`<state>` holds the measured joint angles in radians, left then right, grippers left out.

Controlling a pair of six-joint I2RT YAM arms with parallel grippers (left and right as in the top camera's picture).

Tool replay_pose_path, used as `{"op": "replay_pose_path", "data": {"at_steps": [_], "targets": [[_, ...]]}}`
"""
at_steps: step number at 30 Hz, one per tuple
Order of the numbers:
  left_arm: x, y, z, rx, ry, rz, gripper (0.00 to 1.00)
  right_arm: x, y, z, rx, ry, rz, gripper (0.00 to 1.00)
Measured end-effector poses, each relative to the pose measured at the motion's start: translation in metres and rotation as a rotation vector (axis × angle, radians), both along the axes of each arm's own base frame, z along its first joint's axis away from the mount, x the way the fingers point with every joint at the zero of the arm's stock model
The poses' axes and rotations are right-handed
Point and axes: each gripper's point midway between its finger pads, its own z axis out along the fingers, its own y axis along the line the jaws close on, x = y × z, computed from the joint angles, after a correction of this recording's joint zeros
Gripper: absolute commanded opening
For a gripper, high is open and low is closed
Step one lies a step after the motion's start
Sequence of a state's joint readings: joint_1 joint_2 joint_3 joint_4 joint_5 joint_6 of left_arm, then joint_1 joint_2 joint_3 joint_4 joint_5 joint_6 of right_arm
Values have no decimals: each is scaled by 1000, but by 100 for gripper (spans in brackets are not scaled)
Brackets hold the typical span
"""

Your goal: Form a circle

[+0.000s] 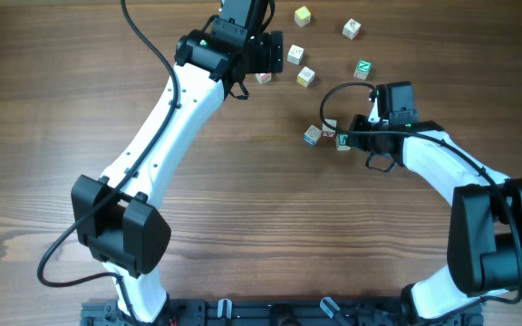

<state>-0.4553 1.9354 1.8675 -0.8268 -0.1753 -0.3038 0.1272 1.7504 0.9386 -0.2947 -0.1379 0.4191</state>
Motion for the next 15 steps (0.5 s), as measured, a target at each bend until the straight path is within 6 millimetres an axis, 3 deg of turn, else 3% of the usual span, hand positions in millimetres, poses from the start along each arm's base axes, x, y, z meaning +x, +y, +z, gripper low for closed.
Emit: {"op": "replay_pose_path", "data": {"at_steps": [9, 15], "targets": [[0, 0, 0, 0, 0, 0, 100, -31, -9, -14, -16, 152, -88, 4], [0, 0, 0, 0, 0, 0, 100, -35, -4, -14, 19, 176, -99, 4]]}}
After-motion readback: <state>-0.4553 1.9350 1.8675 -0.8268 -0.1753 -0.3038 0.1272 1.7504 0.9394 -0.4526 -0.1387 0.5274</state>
